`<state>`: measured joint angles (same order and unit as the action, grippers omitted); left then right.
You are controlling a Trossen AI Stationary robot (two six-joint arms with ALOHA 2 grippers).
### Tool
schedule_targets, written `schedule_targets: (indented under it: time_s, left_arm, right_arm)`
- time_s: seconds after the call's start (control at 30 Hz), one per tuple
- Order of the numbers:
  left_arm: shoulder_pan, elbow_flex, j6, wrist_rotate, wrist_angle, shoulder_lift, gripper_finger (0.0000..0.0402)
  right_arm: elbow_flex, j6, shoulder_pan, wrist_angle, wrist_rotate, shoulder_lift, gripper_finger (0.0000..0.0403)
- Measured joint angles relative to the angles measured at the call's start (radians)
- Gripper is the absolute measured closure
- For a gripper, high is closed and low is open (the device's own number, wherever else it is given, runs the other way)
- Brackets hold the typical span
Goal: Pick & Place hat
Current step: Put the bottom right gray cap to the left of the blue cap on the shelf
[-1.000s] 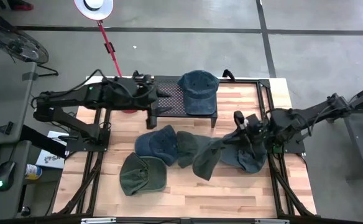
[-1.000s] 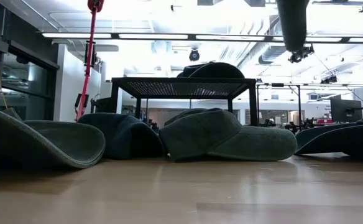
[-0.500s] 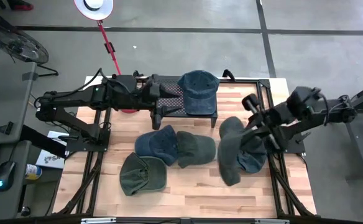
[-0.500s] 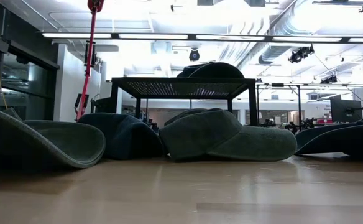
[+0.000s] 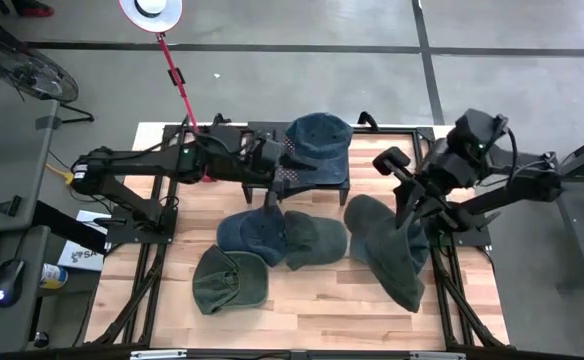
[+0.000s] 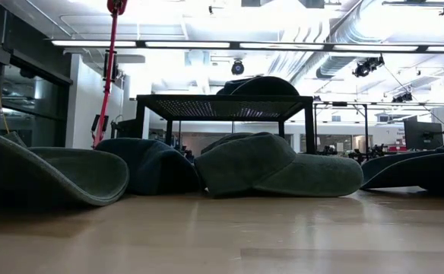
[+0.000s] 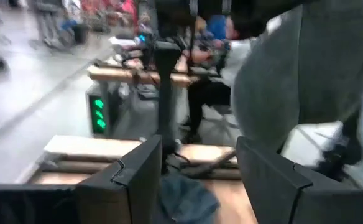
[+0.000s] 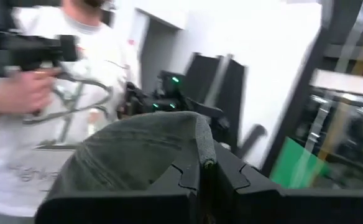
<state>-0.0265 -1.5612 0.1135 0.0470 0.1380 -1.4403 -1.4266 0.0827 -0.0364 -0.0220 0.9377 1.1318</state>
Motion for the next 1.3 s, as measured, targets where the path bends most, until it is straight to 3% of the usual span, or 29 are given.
schedule_targets:
  time_s: [0.2,0.43,1.3]
  left_arm:
    - [0.0,-0.003,0.059,0.094,-0.114,-0.058,0.0198]
    - [0.0,-0.002,0.133,0.13,-0.143,-0.083,0.0198]
    - [-0.008,-0.004,0.298,0.226,-0.324,-0.171,0.0198]
  right_arm:
    - [-0.153,-0.029,0.023,-0.003,0.17,0.106,0.04]
    - [-0.245,-0.06,0.051,0.003,0.275,0.176,0.04]
    - [-0.256,-0.03,0.109,-0.006,0.312,0.191,0.04]
